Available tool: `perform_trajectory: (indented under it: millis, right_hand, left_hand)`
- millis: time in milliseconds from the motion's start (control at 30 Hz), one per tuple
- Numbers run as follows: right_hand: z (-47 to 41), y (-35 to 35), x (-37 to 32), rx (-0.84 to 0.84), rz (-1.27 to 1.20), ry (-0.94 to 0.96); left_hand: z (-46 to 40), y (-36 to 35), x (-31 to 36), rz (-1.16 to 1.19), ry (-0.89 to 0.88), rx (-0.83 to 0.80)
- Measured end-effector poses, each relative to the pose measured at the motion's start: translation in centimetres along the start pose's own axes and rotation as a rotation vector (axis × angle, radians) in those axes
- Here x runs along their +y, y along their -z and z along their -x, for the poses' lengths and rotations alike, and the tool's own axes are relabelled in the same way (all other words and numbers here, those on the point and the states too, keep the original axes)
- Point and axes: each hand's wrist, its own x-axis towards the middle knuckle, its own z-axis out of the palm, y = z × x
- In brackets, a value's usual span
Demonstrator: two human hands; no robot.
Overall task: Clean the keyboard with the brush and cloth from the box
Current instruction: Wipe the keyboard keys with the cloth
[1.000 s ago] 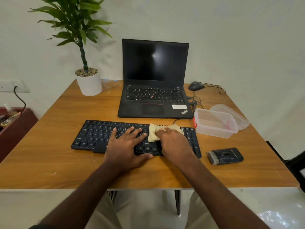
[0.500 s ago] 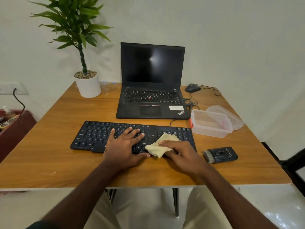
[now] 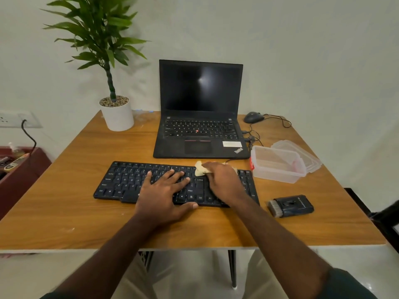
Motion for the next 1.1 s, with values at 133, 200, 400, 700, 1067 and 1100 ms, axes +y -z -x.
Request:
perform_trajectory:
  millis: [133,200,400,700,1067,1100]
  right_hand:
    - [-0.3,-1.0,-1.9,-0.112,-0.018,0.060]
    - [0.0,-1.0,-1.5,-0.223,-0.074,0.088]
    - [2.4,2.1,1.1,-0.457,-0.458,0.067]
    - [-0.6,2.7,2.7,0.379,-0.768,-0.319]
    - [0.4,3.7,2.9,-0.267,0.091,0.043]
    - [0.9,4.3,3.5,-0.239,0.117,-0.005]
  left_hand:
    - [0.0,0.1,0.1,-0.006,-0.005,0.023]
    - [0.1,0.1,0.1,-0.003,-0.008,0.039]
    - [0.0,0.2,0.1,0.023,0.004,0.022]
    - [0.0,0.4,0.1,0.032,0.013,-0.009]
    - [0.0,0.1,0.0,0.004,0.011,0.005]
    - [0.0,0.1,0.0,0.006,0.011,0.005]
